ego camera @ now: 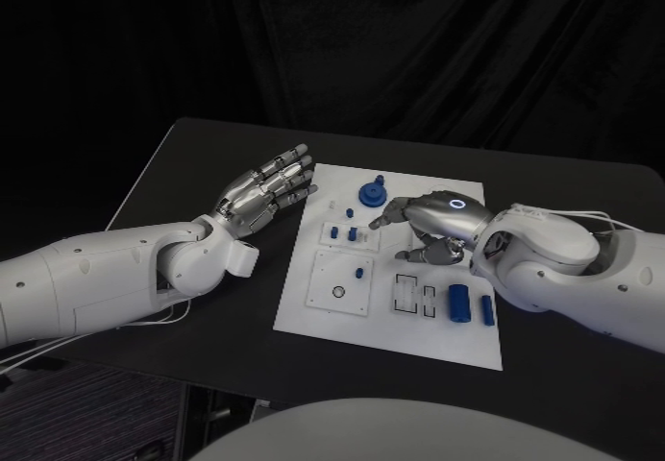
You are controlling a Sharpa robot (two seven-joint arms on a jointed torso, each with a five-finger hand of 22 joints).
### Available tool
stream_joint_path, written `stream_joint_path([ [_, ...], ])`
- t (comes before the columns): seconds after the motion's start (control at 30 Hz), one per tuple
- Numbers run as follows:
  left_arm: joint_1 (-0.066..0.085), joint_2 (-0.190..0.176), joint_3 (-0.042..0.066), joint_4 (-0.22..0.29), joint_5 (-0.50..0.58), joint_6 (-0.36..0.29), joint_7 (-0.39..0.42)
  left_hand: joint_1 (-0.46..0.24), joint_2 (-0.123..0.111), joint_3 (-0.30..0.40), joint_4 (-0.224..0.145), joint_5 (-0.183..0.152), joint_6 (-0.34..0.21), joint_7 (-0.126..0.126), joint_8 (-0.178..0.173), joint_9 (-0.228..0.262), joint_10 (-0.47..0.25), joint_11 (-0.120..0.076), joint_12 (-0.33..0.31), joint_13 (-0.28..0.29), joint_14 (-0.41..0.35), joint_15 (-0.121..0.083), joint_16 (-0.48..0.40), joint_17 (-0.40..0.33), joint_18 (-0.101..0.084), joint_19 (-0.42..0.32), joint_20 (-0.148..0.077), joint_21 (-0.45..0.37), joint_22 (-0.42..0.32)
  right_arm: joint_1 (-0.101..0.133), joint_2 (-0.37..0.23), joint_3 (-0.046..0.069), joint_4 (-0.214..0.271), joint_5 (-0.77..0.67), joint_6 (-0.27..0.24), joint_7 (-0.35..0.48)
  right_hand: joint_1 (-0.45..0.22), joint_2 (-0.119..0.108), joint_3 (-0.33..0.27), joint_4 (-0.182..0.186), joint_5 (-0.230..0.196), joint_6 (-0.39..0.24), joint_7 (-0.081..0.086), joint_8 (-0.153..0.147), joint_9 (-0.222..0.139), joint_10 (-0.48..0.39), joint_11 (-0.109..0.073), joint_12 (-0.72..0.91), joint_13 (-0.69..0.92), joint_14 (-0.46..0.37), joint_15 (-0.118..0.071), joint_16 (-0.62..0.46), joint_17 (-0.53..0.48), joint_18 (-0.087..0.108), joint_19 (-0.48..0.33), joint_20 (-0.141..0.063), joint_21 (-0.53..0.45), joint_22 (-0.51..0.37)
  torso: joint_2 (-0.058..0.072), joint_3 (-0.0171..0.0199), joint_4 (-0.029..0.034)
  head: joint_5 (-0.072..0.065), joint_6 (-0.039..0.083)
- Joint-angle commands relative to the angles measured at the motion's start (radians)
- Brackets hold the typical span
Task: Assemble the parts on the task board
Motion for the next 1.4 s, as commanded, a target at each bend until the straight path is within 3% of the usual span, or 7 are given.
stream_joint_path([
  [0.03,-0.002,-0.002,0.001,0.006,0.01,0.001,0.024,-0.012,0.004,0.001,-0.008,0.005,0.002,0.009,0.006,0.001,-0.001,0.008,0.006,0.001,0.002,0.008,0.011,0.003,-0.008,0.004,0.003,0.006,0.0,0.025,-0.032,0.0,0.017,0.067,-0.039,-0.048,-0.01,0.014,0.001,-0.02,0.008,0.008,0.014,-0.003,-0.01,0.041,-0.002,-0.001,-0.024,0.036,0.002,0.02,0.029,-0.009,0.033,0.004,0.047,0.04,0.0,-0.0002,0.0003,-0.012,0.0],
  [0.1,-0.002,-0.003,0.001,0.008,0.015,0.0,0.027,-0.032,0.006,-0.005,0.0,-0.001,0.01,0.007,0.007,0.002,0.003,0.012,0.018,0.002,0.014,0.011,0.028,0.005,-0.011,0.005,0.004,0.006,0.0,0.037,-0.055,0.0,0.026,0.074,-0.042,-0.053,-0.018,0.018,0.002,-0.03,0.008,0.025,0.023,-0.001,-0.012,0.066,-0.004,-0.002,-0.037,0.057,0.0,0.031,0.048,-0.012,0.05,0.004,0.072,0.046,0.001,0.0004,-0.0007,-0.013,0.0],
  [0.2,-0.002,-0.002,0.001,0.009,0.021,-0.003,0.033,-0.038,0.007,-0.008,0.003,-0.003,0.014,0.007,0.007,0.002,0.005,0.013,0.023,0.003,0.014,0.012,0.028,0.005,-0.012,0.005,0.003,0.006,-0.001,0.049,-0.088,0.0,0.034,0.083,-0.047,-0.059,-0.035,0.027,0.008,-0.054,0.011,0.109,0.065,0.019,-0.009,0.142,-0.011,-0.016,-0.073,0.144,-0.005,0.081,0.143,-0.031,0.125,-0.002,0.199,0.073,0.0,-0.0005,0.0006,-0.014,0.0],
  [0.27,-0.002,-0.002,0.001,0.01,0.023,-0.008,0.037,-0.04,0.008,-0.008,0.004,-0.004,0.015,0.007,0.008,0.003,0.006,0.014,0.026,0.003,0.013,0.01,0.025,0.004,-0.012,0.005,0.003,0.006,-0.003,0.053,-0.102,0.0,0.032,0.086,-0.043,-0.064,-0.054,0.031,0.013,-0.07,0.002,0.122,0.066,0.013,-0.02,0.186,-0.014,-0.054,-0.113,0.214,-0.011,0.126,0.24,-0.051,0.185,-0.008,0.322,0.1,0.0,-0.001,0.0011,-0.016,0.0],
  [0.37,-0.002,-0.002,0.001,0.012,0.025,-0.019,0.041,-0.039,0.008,-0.007,0.002,-0.002,0.017,0.007,0.008,0.003,0.008,0.016,0.031,0.004,0.013,0.009,0.027,0.005,-0.012,0.003,0.001,0.005,-0.008,0.056,-0.116,0.0,0.023,0.089,-0.039,-0.067,-0.066,0.032,0.013,-0.074,-0.01,0.13,0.076,0.012,-0.025,0.204,-0.015,-0.071,-0.131,0.223,-0.011,0.128,0.252,-0.052,0.192,-0.009,0.333,0.102,0.0,-0.0007,0.0003,-0.02,0.0],
  [1.07,-0.002,0.001,0.001,0.011,0.027,-0.047,0.051,-0.026,0.026,0.015,-0.014,0.006,0.023,0.014,0.008,0.003,0.014,0.03,0.053,0.005,0.018,0.012,0.043,0.007,-0.016,0.005,-0.001,0.007,-0.004,-0.009,-0.125,-0.001,-0.016,0.091,-0.011,-0.029,-0.115,0.031,0.008,-0.064,-0.075,0.218,0.087,0.027,-0.032,0.359,-0.042,-0.111,-0.147,0.243,-0.032,0.121,0.274,-0.056,0.208,-0.027,0.355,0.107,0.0,0.0007,-0.0007,-0.04,0.0],
  [1.4,-0.003,0.004,0.001,0.008,0.027,-0.04,0.047,-0.025,0.027,0.018,-0.015,0.006,0.021,0.015,0.008,0.002,0.014,0.031,0.052,0.005,0.018,0.013,0.044,0.007,-0.016,0.006,0.0,0.007,-0.002,-0.032,-0.1,-0.001,-0.042,0.091,0.012,-0.017,-0.089,0.031,0.025,-0.089,-0.043,0.212,0.081,0.013,-0.038,0.374,-0.041,-0.142,-0.146,0.232,-0.032,0.099,0.253,-0.051,0.196,-0.029,0.322,0.1,-0.001,0.0015,-0.0003,-0.039,0.0],
])
